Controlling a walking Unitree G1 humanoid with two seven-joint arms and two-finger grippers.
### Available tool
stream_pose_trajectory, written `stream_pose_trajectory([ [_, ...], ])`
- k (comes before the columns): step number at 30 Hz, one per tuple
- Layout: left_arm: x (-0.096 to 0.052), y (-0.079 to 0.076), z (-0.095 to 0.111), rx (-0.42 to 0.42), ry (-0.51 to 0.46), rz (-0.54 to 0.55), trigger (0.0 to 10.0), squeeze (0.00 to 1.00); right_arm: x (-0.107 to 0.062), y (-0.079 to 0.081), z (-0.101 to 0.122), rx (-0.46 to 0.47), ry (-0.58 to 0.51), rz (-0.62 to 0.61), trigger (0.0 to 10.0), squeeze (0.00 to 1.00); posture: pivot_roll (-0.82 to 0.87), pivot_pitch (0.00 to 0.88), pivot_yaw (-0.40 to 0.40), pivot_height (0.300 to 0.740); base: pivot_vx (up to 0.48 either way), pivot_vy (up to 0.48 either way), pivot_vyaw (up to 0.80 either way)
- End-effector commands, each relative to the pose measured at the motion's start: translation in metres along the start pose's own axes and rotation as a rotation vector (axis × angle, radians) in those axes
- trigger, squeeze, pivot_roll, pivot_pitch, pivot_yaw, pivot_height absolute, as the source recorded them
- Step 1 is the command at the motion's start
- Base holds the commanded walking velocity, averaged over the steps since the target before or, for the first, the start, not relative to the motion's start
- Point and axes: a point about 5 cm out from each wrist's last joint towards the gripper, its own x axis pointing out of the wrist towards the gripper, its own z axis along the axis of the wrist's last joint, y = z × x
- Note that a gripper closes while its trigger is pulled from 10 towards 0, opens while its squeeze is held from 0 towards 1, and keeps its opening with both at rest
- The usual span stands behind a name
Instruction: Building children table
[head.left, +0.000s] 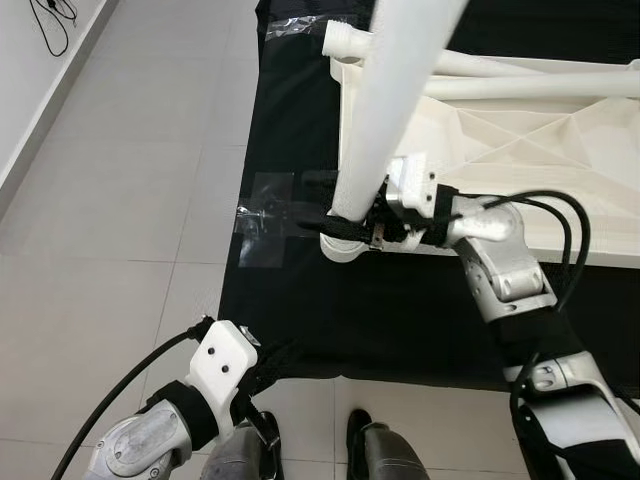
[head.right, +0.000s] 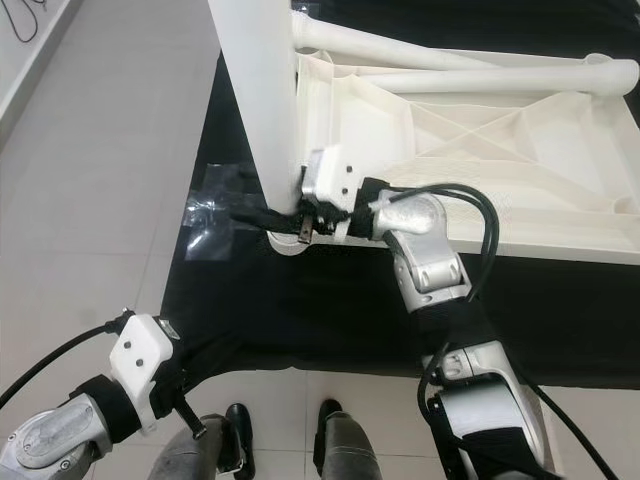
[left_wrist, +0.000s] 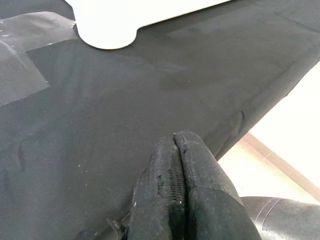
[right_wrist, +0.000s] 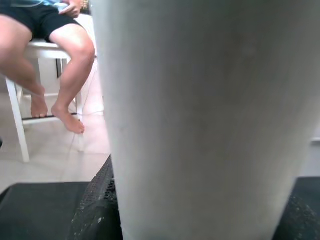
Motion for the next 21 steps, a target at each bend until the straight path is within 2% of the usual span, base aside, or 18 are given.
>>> stream_pose_trajectory([
  [1, 0.000, -0.004, -0.006, -0.024, 0.021, -0.008, 10.0, 0.00, -0.009, 0.009, -0.048, 0.229, 0.174, -0.064, 10.0, 0.00, 0.15, 0.341, -0.034, 0.740, 0.000, 0.000, 0.00],
  [5, 0.000, -0.005, -0.007, -0.024, 0.021, -0.009, 10.0, 0.00, -0.008, -0.001, -0.051, 0.302, 0.201, -0.154, 10.0, 0.00, 0.15, 0.338, -0.034, 0.740, 0.000, 0.000, 0.00],
  [7, 0.000, -0.005, -0.007, -0.024, 0.021, -0.009, 10.0, 0.00, -0.008, -0.002, -0.053, 0.311, 0.214, -0.170, 10.0, 0.00, 0.15, 0.337, -0.035, 0.740, 0.000, 0.000, 0.00],
  [9, 0.000, -0.005, -0.007, -0.024, 0.021, -0.009, 10.0, 0.00, -0.008, -0.002, -0.053, 0.311, 0.214, -0.170, 10.0, 0.00, 0.15, 0.337, -0.035, 0.740, 0.000, 0.000, 0.00],
  [10, 0.000, -0.005, -0.006, -0.025, 0.020, -0.010, 10.0, 0.00, -0.010, 0.000, -0.059, 0.335, 0.255, -0.193, 10.0, 0.00, 0.15, 0.339, -0.035, 0.740, 0.000, 0.000, 0.00],
  [14, 0.000, -0.005, -0.006, -0.026, 0.020, -0.011, 10.0, 0.00, -0.011, 0.002, -0.066, 0.366, 0.296, -0.220, 10.0, 0.00, 0.15, 0.344, -0.033, 0.740, 0.000, 0.000, 0.00],
  [21, 0.000, -0.005, -0.006, -0.026, 0.019, -0.012, 10.0, 0.00, -0.011, 0.006, -0.072, 0.394, 0.331, -0.273, 10.0, 0.00, 0.15, 0.347, -0.034, 0.740, 0.000, 0.000, 0.00],
])
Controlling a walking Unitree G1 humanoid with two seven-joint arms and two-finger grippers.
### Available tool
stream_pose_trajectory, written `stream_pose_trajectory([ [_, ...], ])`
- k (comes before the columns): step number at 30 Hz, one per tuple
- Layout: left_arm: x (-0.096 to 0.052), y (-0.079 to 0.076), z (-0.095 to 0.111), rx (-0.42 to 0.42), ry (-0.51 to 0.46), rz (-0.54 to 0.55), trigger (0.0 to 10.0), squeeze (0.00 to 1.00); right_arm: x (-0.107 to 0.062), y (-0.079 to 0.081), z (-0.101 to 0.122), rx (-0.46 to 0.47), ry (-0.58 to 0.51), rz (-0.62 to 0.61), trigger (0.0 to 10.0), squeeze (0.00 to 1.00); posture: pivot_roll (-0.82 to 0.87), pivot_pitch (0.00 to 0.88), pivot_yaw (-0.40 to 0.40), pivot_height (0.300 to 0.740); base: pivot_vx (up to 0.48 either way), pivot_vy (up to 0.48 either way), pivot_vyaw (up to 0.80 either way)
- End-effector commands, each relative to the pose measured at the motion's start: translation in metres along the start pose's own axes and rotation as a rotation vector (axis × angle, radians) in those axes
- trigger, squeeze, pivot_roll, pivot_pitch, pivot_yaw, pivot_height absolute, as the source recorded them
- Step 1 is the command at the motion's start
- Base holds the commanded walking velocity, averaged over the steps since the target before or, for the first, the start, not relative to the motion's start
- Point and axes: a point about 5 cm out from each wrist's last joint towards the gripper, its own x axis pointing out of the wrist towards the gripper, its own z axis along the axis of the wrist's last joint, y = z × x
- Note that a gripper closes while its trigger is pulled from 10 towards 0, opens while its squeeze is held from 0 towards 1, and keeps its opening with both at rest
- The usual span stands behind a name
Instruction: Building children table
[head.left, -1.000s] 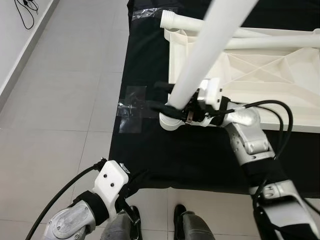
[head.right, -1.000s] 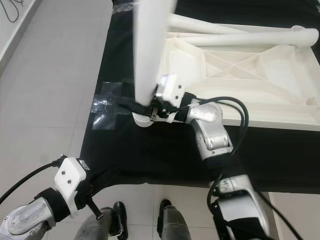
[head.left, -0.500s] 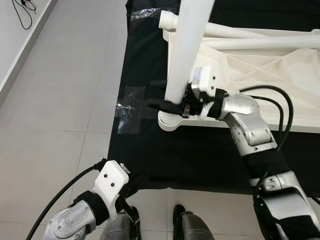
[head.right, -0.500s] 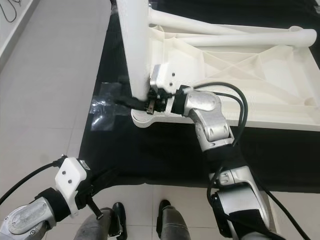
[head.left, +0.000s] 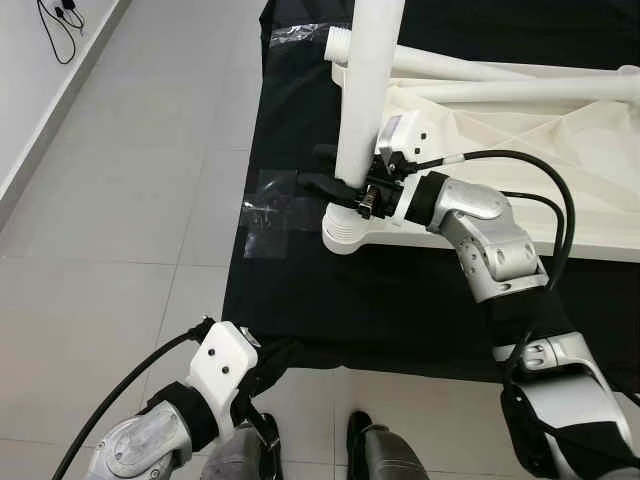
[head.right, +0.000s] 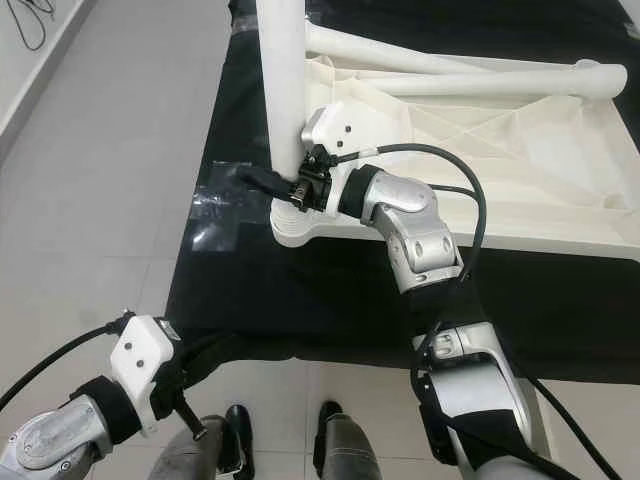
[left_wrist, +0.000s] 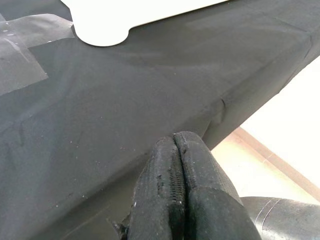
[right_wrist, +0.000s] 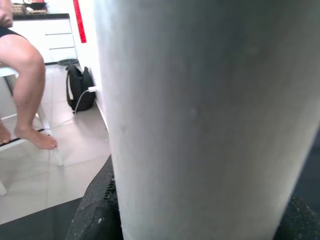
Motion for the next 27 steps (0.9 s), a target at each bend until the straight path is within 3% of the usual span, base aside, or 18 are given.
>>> stream_pose_trajectory([
  [1, 0.000, -0.004, -0.005, -0.024, 0.018, -0.011, 10.0, 0.00, -0.015, 0.010, -0.066, 0.164, 0.280, -0.082, 10.0, 0.00, 0.15, 0.349, -0.039, 0.740, 0.000, 0.000, 0.00],
  [3, 0.000, -0.005, -0.005, -0.024, 0.018, -0.011, 10.0, 0.00, -0.016, 0.011, -0.067, 0.164, 0.285, -0.101, 10.0, 0.00, 0.15, 0.349, -0.039, 0.740, 0.000, 0.000, 0.00],
  [4, 0.000, -0.005, -0.005, -0.023, 0.019, -0.009, 10.0, 0.00, -0.019, 0.013, -0.073, 0.168, 0.305, -0.233, 10.0, 0.00, 0.14, 0.347, -0.058, 0.740, 0.000, 0.000, 0.00],
  [5, 0.000, -0.005, -0.005, -0.023, 0.019, -0.009, 10.0, 0.00, -0.019, 0.013, -0.073, 0.168, 0.305, -0.233, 10.0, 0.00, 0.14, 0.347, -0.058, 0.740, 0.000, 0.000, 0.00],
  [6, -0.001, -0.005, -0.006, -0.023, 0.019, -0.006, 10.0, 0.00, -0.026, 0.018, -0.079, 0.144, 0.313, -0.480, 10.0, 0.00, 0.14, 0.344, -0.064, 0.740, 0.000, 0.000, 0.00],
  [7, -0.001, -0.005, -0.006, -0.023, 0.019, -0.006, 10.0, 0.00, -0.026, 0.018, -0.079, 0.144, 0.313, -0.480, 10.0, 0.00, 0.14, 0.344, -0.064, 0.740, 0.000, 0.000, 0.00],
  [8, -0.001, -0.005, -0.006, -0.024, 0.019, -0.002, 10.0, 0.00, -0.033, 0.042, -0.081, 0.147, 0.304, -0.665, 10.0, 0.00, 0.14, 0.341, -0.065, 0.740, 0.000, 0.000, 0.00],
  [9, -0.001, -0.005, -0.006, -0.024, 0.019, -0.002, 10.0, 0.00, -0.033, 0.042, -0.081, 0.147, 0.304, -0.665, 10.0, 0.00, 0.14, 0.341, -0.065, 0.740, 0.000, 0.000, 0.00],
  [10, 0.000, -0.004, -0.006, -0.024, 0.019, 0.003, 10.0, 0.00, -0.036, 0.069, -0.080, 0.165, 0.294, -0.777, 10.0, 0.00, 0.14, 0.344, -0.048, 0.740, 0.000, 0.000, 0.00],
  [11, 0.000, -0.004, -0.006, -0.024, 0.019, 0.003, 10.0, 0.00, -0.036, 0.069, -0.080, 0.165, 0.294, -0.777, 10.0, 0.00, 0.14, 0.344, -0.048, 0.740, 0.000, 0.000, 0.00],
  [12, 0.000, -0.003, -0.006, -0.023, 0.018, 0.006, 10.0, 0.00, -0.036, 0.088, -0.078, 0.206, 0.280, -0.833, 10.0, 0.00, 0.14, 0.344, -0.044, 0.740, 0.000, 0.000, 0.00],
  [13, 0.000, -0.003, -0.006, -0.023, 0.018, 0.006, 10.0, 0.00, -0.036, 0.088, -0.078, 0.206, 0.280, -0.833, 10.0, 0.00, 0.14, 0.344, -0.044, 0.740, 0.000, 0.000, 0.00],
  [14, 0.002, -0.002, -0.007, -0.016, 0.019, 0.002, 10.0, 0.00, -0.018, 0.098, -0.075, 0.233, 0.244, -0.835, 10.0, 0.00, 0.14, 0.325, -0.033, 0.740, 0.000, 0.000, 0.00],
  [20, 0.005, 0.003, -0.008, 0.002, 0.022, 0.017, 10.0, 0.00, 0.001, 0.089, -0.080, 0.233, 0.225, -0.836, 10.0, 0.00, 0.15, 0.299, -0.039, 0.740, 0.000, 0.000, 0.00],
  [27, -0.004, 0.034, 0.002, 0.015, -0.012, 0.173, 10.0, 0.00, 0.003, 0.091, -0.082, 0.289, 0.240, -0.917, 10.0, 0.00, 0.17, 0.283, -0.042, 0.740, 0.000, 0.000, 0.00],
])
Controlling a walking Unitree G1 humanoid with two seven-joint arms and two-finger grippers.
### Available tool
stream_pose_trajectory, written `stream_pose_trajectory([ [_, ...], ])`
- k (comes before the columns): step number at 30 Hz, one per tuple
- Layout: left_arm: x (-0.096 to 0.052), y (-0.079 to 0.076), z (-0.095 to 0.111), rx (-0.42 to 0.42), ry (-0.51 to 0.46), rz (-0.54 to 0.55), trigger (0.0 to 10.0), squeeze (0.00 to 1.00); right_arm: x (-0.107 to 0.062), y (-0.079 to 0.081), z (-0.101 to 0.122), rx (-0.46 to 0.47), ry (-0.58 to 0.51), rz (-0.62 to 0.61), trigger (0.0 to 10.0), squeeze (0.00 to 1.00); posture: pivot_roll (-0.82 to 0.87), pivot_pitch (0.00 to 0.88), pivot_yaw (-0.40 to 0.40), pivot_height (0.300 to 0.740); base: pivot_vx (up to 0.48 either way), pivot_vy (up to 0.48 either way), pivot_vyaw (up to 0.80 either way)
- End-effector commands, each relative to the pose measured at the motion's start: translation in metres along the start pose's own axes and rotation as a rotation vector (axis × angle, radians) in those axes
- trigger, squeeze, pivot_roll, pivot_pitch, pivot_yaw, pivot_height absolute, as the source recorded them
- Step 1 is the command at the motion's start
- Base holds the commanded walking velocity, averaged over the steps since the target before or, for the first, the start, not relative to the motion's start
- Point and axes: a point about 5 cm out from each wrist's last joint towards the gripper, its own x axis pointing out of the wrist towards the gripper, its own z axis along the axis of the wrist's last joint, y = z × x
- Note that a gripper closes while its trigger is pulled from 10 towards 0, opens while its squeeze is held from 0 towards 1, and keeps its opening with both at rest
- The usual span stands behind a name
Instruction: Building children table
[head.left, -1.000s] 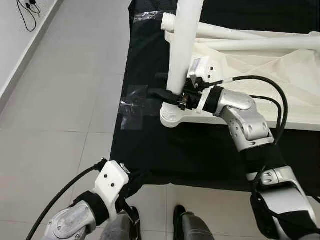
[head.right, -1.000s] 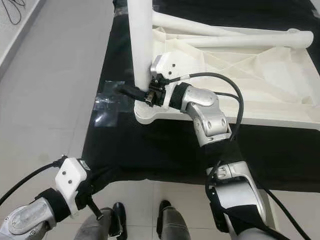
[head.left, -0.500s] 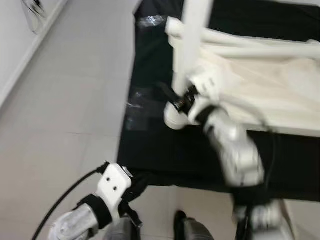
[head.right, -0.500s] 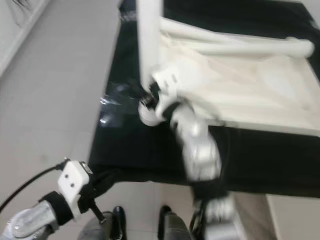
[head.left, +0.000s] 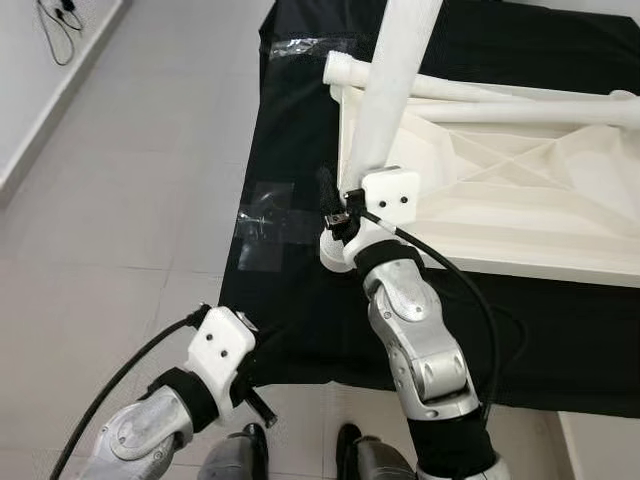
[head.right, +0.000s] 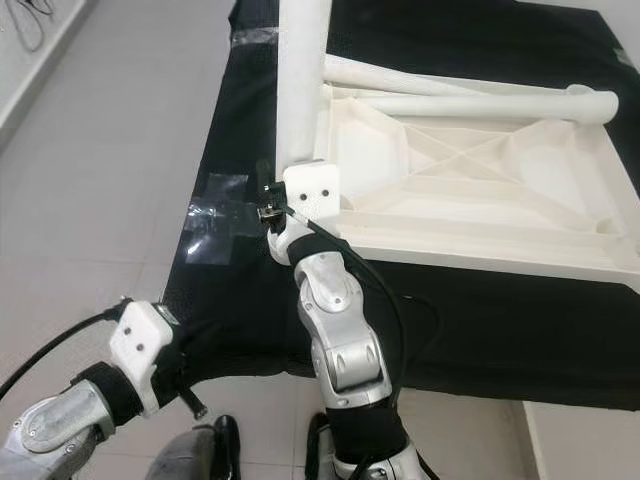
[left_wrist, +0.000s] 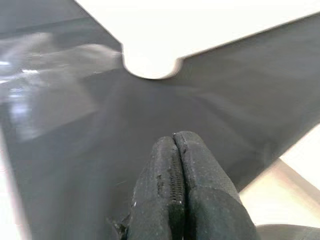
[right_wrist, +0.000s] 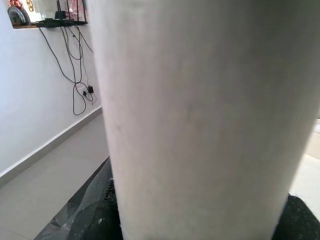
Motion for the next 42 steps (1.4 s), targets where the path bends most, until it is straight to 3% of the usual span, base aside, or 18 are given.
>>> stream_pose_trajectory([
  [1, -0.006, 0.018, 0.003, 0.005, 0.005, 0.061, 10.0, 0.00, -0.018, -0.004, -0.064, 0.052, 0.335, -0.103, 10.0, 0.00, 0.17, 0.277, -0.038, 0.740, 0.000, 0.000, 0.00],
  [4, -0.004, 0.046, 0.029, 0.043, -0.073, 0.113, 10.0, 0.00, -0.019, 0.000, -0.063, 0.059, 0.330, -0.115, 10.0, 0.00, 0.17, 0.268, -0.035, 0.740, 0.000, 0.000, 0.00],
  [6, -0.004, 0.046, 0.029, 0.043, -0.073, 0.113, 10.0, 0.00, -0.019, 0.000, -0.063, 0.059, 0.330, -0.115, 10.0, 0.00, 0.17, 0.268, -0.035, 0.740, 0.000, 0.000, 0.00],
  [7, -0.001, 0.056, 0.044, 0.027, -0.136, 0.113, 10.0, 1.00, -0.018, 0.001, -0.064, 0.062, 0.325, -0.113, 10.0, 0.00, 0.17, 0.264, -0.033, 0.740, 0.000, 0.000, 0.00],
  [8, -0.001, 0.056, 0.044, 0.027, -0.136, 0.113, 10.0, 1.00, -0.018, 0.001, -0.064, 0.062, 0.325, -0.113, 10.0, 0.00, 0.17, 0.264, -0.033, 0.740, 0.000, 0.000, 0.00],
  [10, 0.010, 0.068, 0.091, -0.016, -0.297, -0.007, 10.0, 1.00, -0.015, 0.003, -0.065, 0.061, 0.316, -0.103, 10.0, 0.00, 0.17, 0.254, -0.029, 0.740, 0.000, 0.000, 0.00],
  [11, 0.010, 0.068, 0.091, -0.016, -0.297, -0.007, 10.0, 1.00, -0.015, 0.003, -0.065, 0.061, 0.316, -0.103, 10.0, 0.00, 0.17, 0.254, -0.029, 0.740, 0.000, 0.000, 0.00],
  [13, 0.020, 0.071, 0.125, -0.029, -0.390, -0.135, 10.0, 1.00, -0.013, 0.005, -0.067, 0.059, 0.313, -0.097, 10.0, 0.00, 0.17, 0.248, -0.028, 0.740, 0.000, 0.000, 0.00],
  [14, 0.020, 0.071, 0.125, -0.029, -0.390, -0.135, 10.0, 1.00, -0.013, 0.005, -0.067, 0.059, 0.313, -0.097, 10.0, 0.00, 0.17, 0.248, -0.028, 0.740, 0.000, 0.000, 0.00],
  [19, 0.041, 0.068, 0.168, -0.025, -0.449, -0.396, 10.0, 1.00, -0.011, 0.012, -0.068, 0.061, 0.309, -0.064, 10.0, 0.00, 0.17, 0.239, -0.019, 0.740, 0.000, 0.000, 0.00],
  [22, 0.082, 0.058, 0.200, -0.158, -0.444, -0.726, 10.0, 1.00, -0.012, 0.022, -0.065, 0.053, 0.292, -0.034, 10.0, 0.00, 0.15, 0.238, 0.009, 0.740, 0.000, 0.000, 0.00],
  [29, 0.105, 0.061, 0.218, -0.194, -0.422, -0.766, 10.0, 1.00, -0.013, 0.023, -0.065, 0.052, 0.285, -0.027, 10.0, 0.00, 0.14, 0.239, 0.015, 0.740, 0.000, 0.000, 0.00],
  [30, 0.113, 0.059, 0.220, -0.161, -0.390, -0.771, 10.0, 0.00, -0.013, 0.024, -0.065, 0.053, 0.284, -0.024, 10.0, 0.00, 0.14, 0.240, 0.021, 0.740, 0.000, 0.000, 0.00],
  [36, 0.140, 0.060, 0.226, -0.083, -0.299, -0.773, 10.0, 0.00, -0.015, 0.026, -0.066, 0.053, 0.279, -0.015, 10.0, 0.00, 0.14, 0.237, 0.027, 0.740, 0.000, 0.000, 0.00],
  [37, 0.145, 0.061, 0.226, -0.076, -0.282, -0.748, 4.4, 0.00, -0.015, 0.027, -0.066, 0.052, 0.278, -0.010, 10.0, 0.00, 0.14, 0.237, 0.027, 0.740, 0.000, 0.000, 0.00],
  [38, 0.145, 0.061, 0.226, -0.076, -0.282, -0.748, 4.4, 0.00, -0.015, 0.027, -0.066, 0.052, 0.278, -0.010, 10.0, 0.00, 0.14, 0.237, 0.027, 0.740, 0.000, 0.000, 0.00],
  [39, 0.149, 0.060, 0.226, -0.073, -0.274, -0.745, 0.0, 0.00, -0.015, 0.028, -0.066, 0.049, 0.277, -0.005, 10.0, 0.00, 0.14, 0.236, 0.027, 0.740, 0.000, 0.000, 0.00],
  [42, 0.151, 0.058, 0.227, -0.076, -0.271, -0.749, 0.0, 0.00, -0.015, 0.028, -0.065, 0.032, 0.273, 0.007, 10.0, 0.00, 0.14, 0.232, 0.025, 0.740, 0.000, 0.000, 0.00],
])
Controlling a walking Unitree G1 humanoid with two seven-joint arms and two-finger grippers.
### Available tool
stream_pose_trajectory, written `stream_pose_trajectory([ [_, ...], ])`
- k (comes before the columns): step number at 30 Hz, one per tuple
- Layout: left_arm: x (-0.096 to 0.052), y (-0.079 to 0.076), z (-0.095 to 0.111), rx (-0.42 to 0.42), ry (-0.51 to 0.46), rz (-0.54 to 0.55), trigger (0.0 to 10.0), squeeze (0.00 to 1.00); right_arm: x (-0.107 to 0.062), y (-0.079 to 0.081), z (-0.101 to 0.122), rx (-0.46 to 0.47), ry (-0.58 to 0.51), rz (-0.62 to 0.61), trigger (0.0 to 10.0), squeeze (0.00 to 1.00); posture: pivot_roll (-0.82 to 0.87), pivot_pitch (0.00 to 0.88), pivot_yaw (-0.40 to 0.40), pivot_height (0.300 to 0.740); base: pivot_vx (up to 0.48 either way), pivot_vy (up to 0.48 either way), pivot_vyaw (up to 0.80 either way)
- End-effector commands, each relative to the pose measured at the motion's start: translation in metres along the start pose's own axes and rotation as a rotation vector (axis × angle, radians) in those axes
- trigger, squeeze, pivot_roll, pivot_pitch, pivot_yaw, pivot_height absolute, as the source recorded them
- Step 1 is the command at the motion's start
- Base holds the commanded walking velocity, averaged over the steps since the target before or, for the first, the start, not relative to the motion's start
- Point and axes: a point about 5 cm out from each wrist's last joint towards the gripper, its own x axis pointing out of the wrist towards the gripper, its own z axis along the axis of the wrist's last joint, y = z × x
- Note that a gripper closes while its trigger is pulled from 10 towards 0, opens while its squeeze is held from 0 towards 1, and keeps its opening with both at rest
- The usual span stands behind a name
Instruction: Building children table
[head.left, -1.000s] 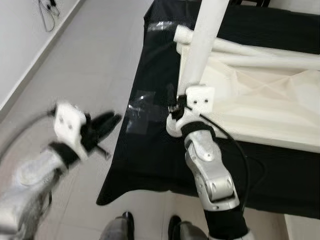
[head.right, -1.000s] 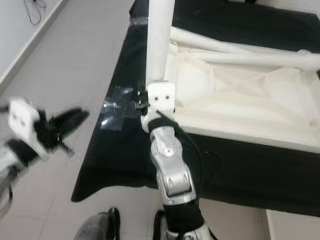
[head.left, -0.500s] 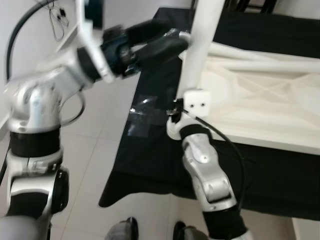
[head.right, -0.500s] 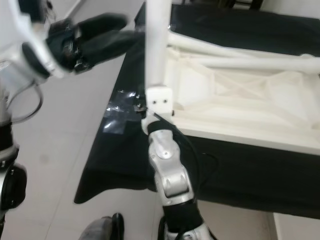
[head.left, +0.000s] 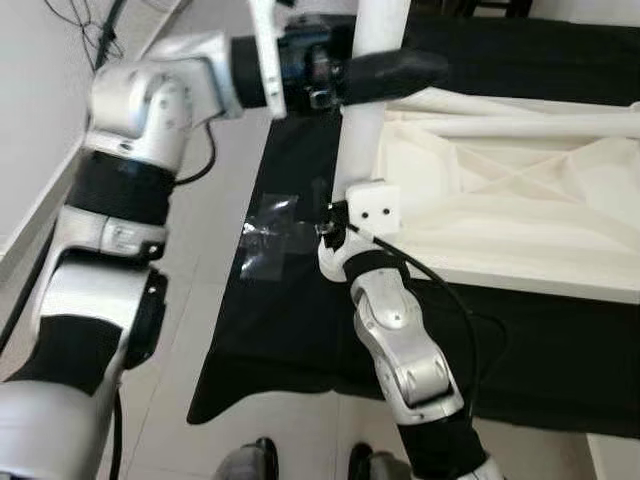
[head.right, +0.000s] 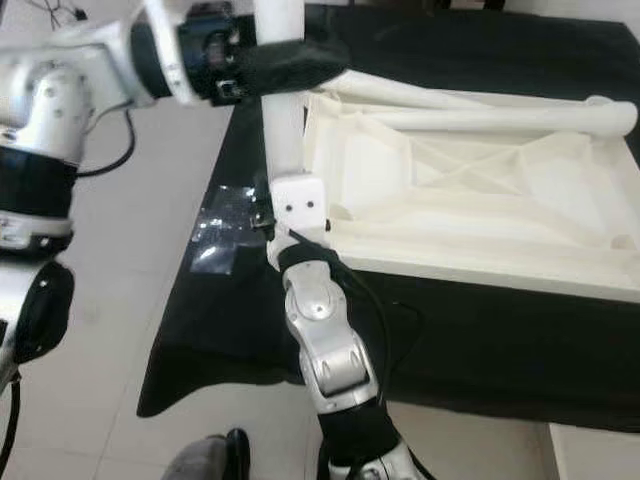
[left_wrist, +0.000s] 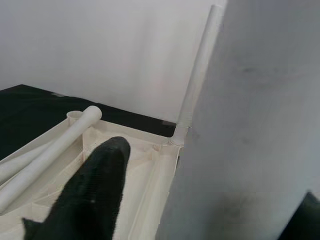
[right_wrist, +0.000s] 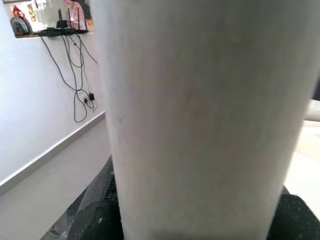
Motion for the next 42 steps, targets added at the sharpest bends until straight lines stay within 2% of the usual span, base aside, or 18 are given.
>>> stream_pose_trajectory([
  [1, -0.004, 0.009, -0.005, -0.011, 0.033, 0.077, 0.0, 0.00, -0.013, 0.014, -0.051, 0.050, 0.252, 0.011, 10.0, 0.00, 0.14, 0.232, 0.025, 0.740, 0.000, 0.000, 0.00],
  [2, -0.004, 0.009, -0.005, -0.011, 0.033, 0.077, 0.0, 0.00, -0.013, 0.014, -0.051, 0.050, 0.252, 0.011, 10.0, 0.00, 0.14, 0.232, 0.025, 0.740, 0.000, 0.000, 0.00],
  [3, -0.004, 0.009, -0.005, -0.007, 0.033, 0.083, 0.0, 0.00, -0.013, 0.013, -0.050, 0.039, 0.250, 0.013, 10.0, 0.20, 0.13, 0.227, 0.023, 0.740, 0.000, 0.000, 0.00],
  [4, -0.003, 0.011, -0.004, 0.006, 0.037, 0.096, 0.0, 0.00, -0.011, 0.011, -0.047, 0.044, 0.238, 0.026, 10.0, 1.00, 0.13, 0.222, 0.021, 0.740, 0.000, 0.000, 0.00],
  [9, -0.006, 0.014, -0.004, 0.014, 0.044, 0.103, 0.0, 0.00, -0.001, 0.001, -0.032, 0.036, 0.164, 0.096, 10.0, 1.00, 0.12, 0.217, 0.022, 0.740, 0.000, 0.000, 0.00],
  [13, -0.006, 0.015, -0.004, 0.018, 0.042, 0.087, 0.0, 0.00, 0.019, -0.020, -0.004, 0.065, 0.052, 0.308, 10.0, 1.00, 0.12, 0.213, 0.017, 0.740, 0.000, 0.000, 0.00],
  [17, -0.004, 0.012, -0.007, 0.024, 0.046, 0.064, 0.0, 0.00, 0.034, -0.041, 0.017, -0.013, -0.014, 0.498, 10.0, 1.00, 0.11, 0.211, 0.009, 0.740, 0.000, 0.000, 0.00],
  [21, -0.003, 0.010, -0.010, 0.027, 0.051, 0.049, 0.0, 0.00, 0.041, -0.051, 0.025, -0.061, -0.027, 0.556, 10.0, 1.00, 0.12, 0.210, 0.003, 0.740, 0.000, 0.000, 0.00],
  [22, -0.002, 0.008, -0.012, 0.030, 0.056, 0.031, 0.0, 0.00, 0.049, -0.060, 0.033, -0.084, -0.030, 0.608, 10.0, 0.71, 0.12, 0.210, 0.002, 0.740, 0.000, 0.000, 0.00],
  [23, -0.002, 0.008, -0.012, 0.030, 0.056, 0.031, 0.0, 0.00, 0.049, -0.060, 0.033, -0.084, -0.030, 0.608, 10.0, 0.71, 0.12, 0.210, 0.002, 0.740, 0.000, 0.000, 0.00],
  [24, 0.000, 0.006, -0.014, 0.033, 0.062, 0.012, 0.0, 0.00, 0.056, -0.068, 0.042, -0.114, -0.041, 0.643, 10.0, 0.10, 0.12, 0.211, 0.004, 0.740, 0.000, 0.000, 0.00],
  [25, 0.001, 0.004, -0.016, 0.037, 0.069, -0.001, 0.0, 0.00, 0.061, -0.073, 0.048, -0.126, -0.044, 0.667, 10.0, 0.00, 0.12, 0.211, 0.004, 0.740, 0.000, 0.000, 0.00],
  [27, 0.001, 0.004, -0.016, 0.037, 0.069, -0.001, 0.0, 0.00, 0.061, -0.073, 0.048, -0.126, -0.044, 0.667, 10.0, 0.00, 0.12, 0.211, 0.004, 0.740, 0.000, 0.000, 0.00],
  [32, 0.008, -0.003, -0.024, 0.065, 0.110, -0.074, 0.0, 0.00, 0.065, -0.065, 0.062, -0.162, -0.037, 0.946, 10.0, 0.00, 0.12, 0.209, 0.008, 0.740, 0.000, 0.000, 0.00],
  [38, 0.014, -0.004, -0.024, 0.072, 0.114, -0.099, 0.0, 0.00, 0.071, -0.062, 0.069, -0.131, -0.050, 1.013, 10.0, 0.00, 0.11, 0.209, 0.012, 0.740, 0.000, 0.000, 0.00],
  [39, 0.016, -0.004, -0.025, 0.072, 0.114, -0.105, 0.0, 0.00, 0.073, -0.063, 0.070, -0.106, -0.052, 1.029, 8.8, 0.00, 0.11, 0.211, 0.014, 0.740, 0.000, 0.000, 0.00],
  [40, 0.016, -0.005, -0.025, 0.069, 0.114, -0.112, 0.0, 0.00, 0.074, -0.063, 0.070, -0.083, -0.050, 1.036, 0.0, 0.00, 0.11, 0.211, 0.014, 0.740, 0.000, 0.000, 0.00],
  [42, 0.017, -0.005, -0.026, 0.067, 0.114, -0.116, 0.0, 0.00, 0.075, -0.064, 0.070, -0.068, -0.049, 1.040, 0.0, 0.00, 0.11, 0.211, 0.014, 0.740, 0.000, 0.000, 0.00],
])
